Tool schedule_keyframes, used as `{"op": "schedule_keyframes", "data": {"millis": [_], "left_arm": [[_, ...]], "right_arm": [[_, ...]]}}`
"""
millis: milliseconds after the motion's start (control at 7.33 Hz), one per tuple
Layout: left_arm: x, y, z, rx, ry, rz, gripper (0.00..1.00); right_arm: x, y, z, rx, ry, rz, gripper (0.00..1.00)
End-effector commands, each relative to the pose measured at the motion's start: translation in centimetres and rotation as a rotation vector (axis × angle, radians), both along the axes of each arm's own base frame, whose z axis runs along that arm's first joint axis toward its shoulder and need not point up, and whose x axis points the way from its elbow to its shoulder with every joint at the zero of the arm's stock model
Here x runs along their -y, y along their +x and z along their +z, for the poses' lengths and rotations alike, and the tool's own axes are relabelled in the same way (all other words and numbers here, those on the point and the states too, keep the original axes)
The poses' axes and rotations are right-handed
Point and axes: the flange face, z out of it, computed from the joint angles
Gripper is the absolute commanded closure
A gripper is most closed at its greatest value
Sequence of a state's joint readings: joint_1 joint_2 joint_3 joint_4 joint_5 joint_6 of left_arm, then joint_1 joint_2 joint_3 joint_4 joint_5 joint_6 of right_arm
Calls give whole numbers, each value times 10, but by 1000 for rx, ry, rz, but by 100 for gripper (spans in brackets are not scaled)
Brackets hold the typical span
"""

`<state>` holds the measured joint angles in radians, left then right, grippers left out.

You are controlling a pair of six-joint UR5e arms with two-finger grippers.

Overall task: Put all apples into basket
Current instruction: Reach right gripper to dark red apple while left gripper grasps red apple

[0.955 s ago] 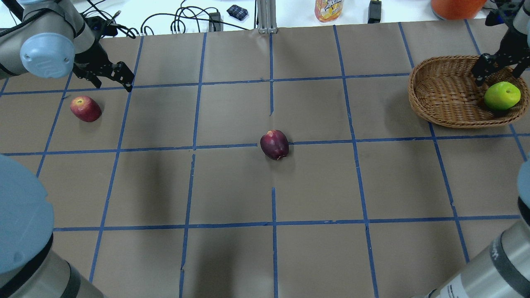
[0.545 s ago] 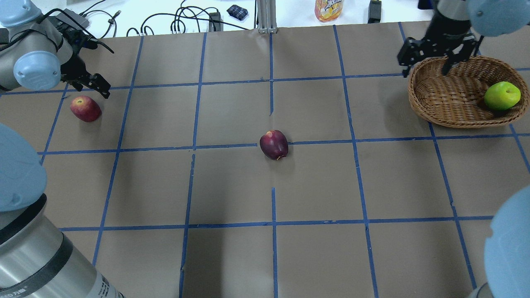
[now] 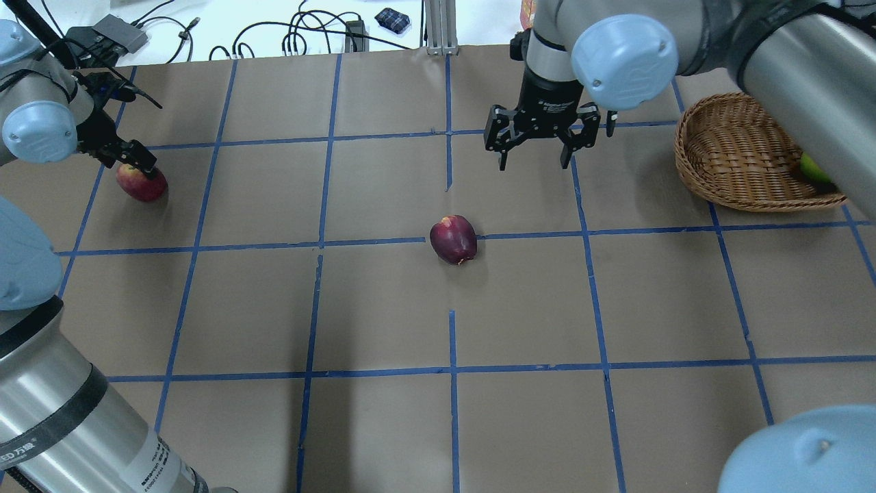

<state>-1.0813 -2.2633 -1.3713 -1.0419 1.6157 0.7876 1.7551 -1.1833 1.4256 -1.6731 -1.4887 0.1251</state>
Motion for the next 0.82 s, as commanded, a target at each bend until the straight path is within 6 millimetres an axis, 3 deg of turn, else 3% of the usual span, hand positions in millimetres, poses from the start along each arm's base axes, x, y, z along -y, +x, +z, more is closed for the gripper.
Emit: {"op": "schedule_keyframes", "data": {"millis": [0,136,273,409,682], "left_arm": [[0,6,-19,-7,25,7,0],[1,6,-26,-10,31,10,0],[2,6,-29,-13,33,11,0],[3,7,-26,-11,29,13,3],[3,-4,-6,-10,24,1,32]], "right_arm": [[-5,41,-25,4,1,63,0],[-5,68,-40,15,-42,101,0],[-8,93,-70,9,-26,129,0],[-12,107,-81,9,-24,152,0],[-10,108,-99,4,-1,163,0]]}}
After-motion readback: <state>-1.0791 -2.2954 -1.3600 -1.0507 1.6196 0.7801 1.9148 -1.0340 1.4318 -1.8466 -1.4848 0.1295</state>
